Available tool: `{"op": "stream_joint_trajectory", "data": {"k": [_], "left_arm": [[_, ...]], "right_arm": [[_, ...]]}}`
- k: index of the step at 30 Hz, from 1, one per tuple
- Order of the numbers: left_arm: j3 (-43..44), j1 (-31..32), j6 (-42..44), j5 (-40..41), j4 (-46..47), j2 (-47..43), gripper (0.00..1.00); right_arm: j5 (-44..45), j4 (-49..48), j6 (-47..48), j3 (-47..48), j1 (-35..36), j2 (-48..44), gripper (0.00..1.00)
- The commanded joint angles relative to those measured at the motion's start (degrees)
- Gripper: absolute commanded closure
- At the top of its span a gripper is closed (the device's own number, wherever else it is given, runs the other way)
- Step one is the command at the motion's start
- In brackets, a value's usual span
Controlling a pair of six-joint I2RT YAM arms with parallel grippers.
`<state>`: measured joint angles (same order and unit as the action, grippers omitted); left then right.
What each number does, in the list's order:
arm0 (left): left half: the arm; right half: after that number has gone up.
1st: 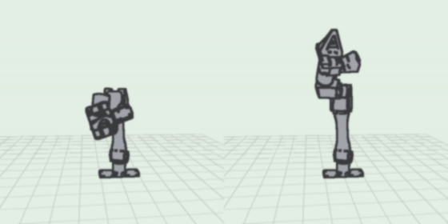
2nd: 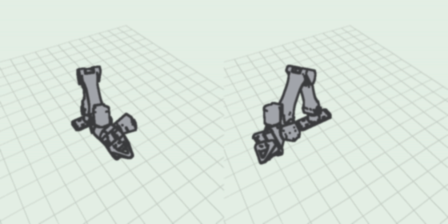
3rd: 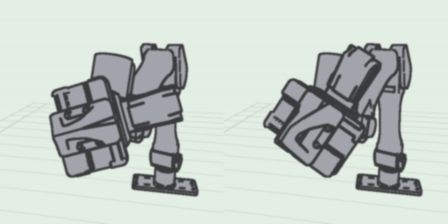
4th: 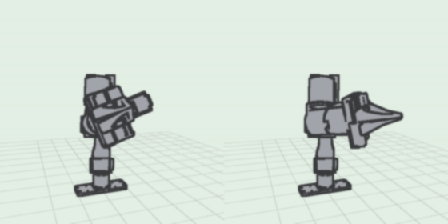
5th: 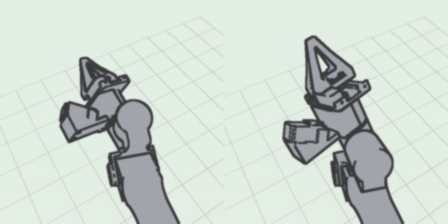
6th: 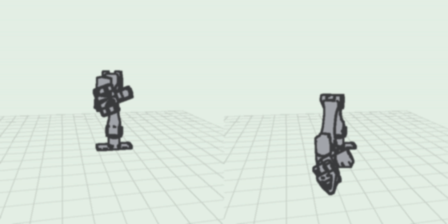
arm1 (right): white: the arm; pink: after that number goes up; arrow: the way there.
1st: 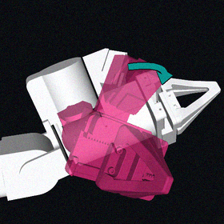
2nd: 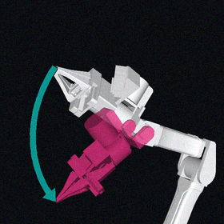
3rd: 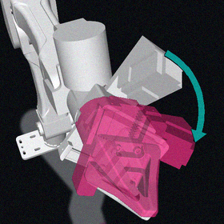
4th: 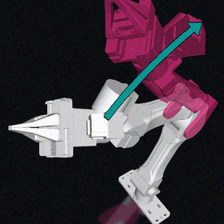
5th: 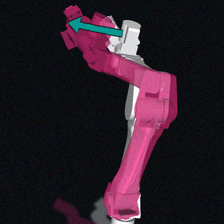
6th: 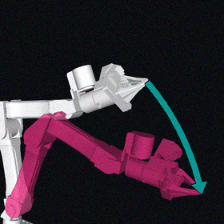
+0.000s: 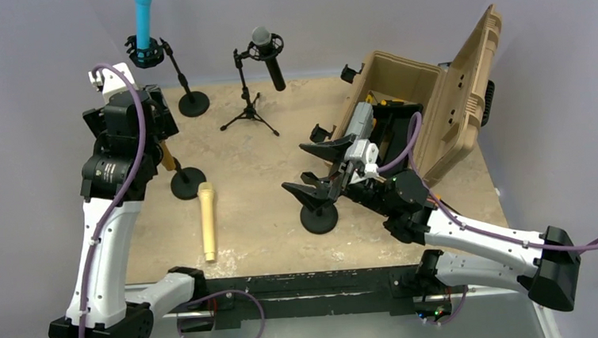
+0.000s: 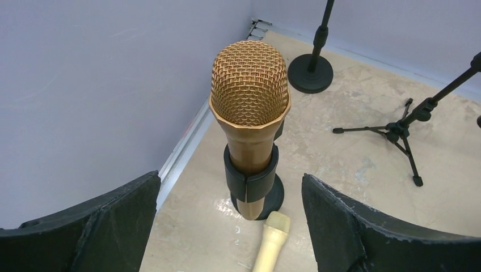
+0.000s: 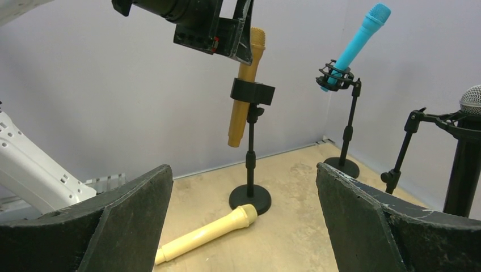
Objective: Remove the microphone from the stand
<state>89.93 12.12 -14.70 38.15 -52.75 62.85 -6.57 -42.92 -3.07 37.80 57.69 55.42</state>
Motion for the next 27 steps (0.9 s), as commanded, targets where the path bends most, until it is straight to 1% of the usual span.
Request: {"op": "stream_joint_trajectory", "data": {"k": [1, 3, 6, 11, 13, 16, 18, 21, 23, 25, 27], "left_arm": [[-2.77, -1.42, -1.6, 1.26, 8.07, 0.09, 0.1], [-3.33, -2.73, -1.96, 0.43, 8.97, 1.09, 0.11], [-4.76, -4.61, -2.68, -3.46, 10.81, 2.08, 0.12], [-7.22, -6.01, -0.86, -4.0, 13.3, 3.01, 0.13], [-8.93, -6.5, 0.27, -4.6, 15.13, 2.46, 0.14], [-10.89, -7.05, 2.16, -5.14, 17.24, 2.16, 0.21], [-12.06, -7.31, 3.3, -5.19, 18.45, 1.9, 0.27], [-13.99, -8.03, 4.91, -5.78, 21.21, 1.37, 0.41], [-15.27, -8.45, 5.72, -6.22, 23.02, 0.74, 0.47], [-16.44, -8.68, 6.74, -7.08, 25.06, 0.16, 0.52], [-17.38, -8.77, 7.4, -7.42, 26.58, -0.38, 0.55]], "right_arm": [[0.29, -1.51, -0.45, 2.55, -0.04, 0.74, 0.06], [0.25, -1.5, -0.47, 2.75, -0.04, 0.98, 0.06], [0.29, -1.53, -0.68, 2.59, -0.03, 0.69, 0.06], [0.5, -1.4, -0.97, 2.43, -0.04, 0.65, 0.06], [0.34, -1.43, -1.02, 2.52, -0.03, 0.82, 0.06], [0.12, -1.68, -1.05, 2.79, -0.01, 1.6, 0.06], [-0.34, -1.86, -1.12, 2.97, 0.01, 2.06, 0.06], [-0.76, -2.01, -1.36, 3.07, -0.01, 2.66, 0.06], [-0.81, -2.04, -1.48, 2.99, 0.0, 2.68, 0.06], [-0.77, -1.87, -1.5, 2.92, -0.03, 2.41, 0.06], [-0.58, -1.7, -1.58, 2.66, -0.04, 1.99, 0.06]]}}
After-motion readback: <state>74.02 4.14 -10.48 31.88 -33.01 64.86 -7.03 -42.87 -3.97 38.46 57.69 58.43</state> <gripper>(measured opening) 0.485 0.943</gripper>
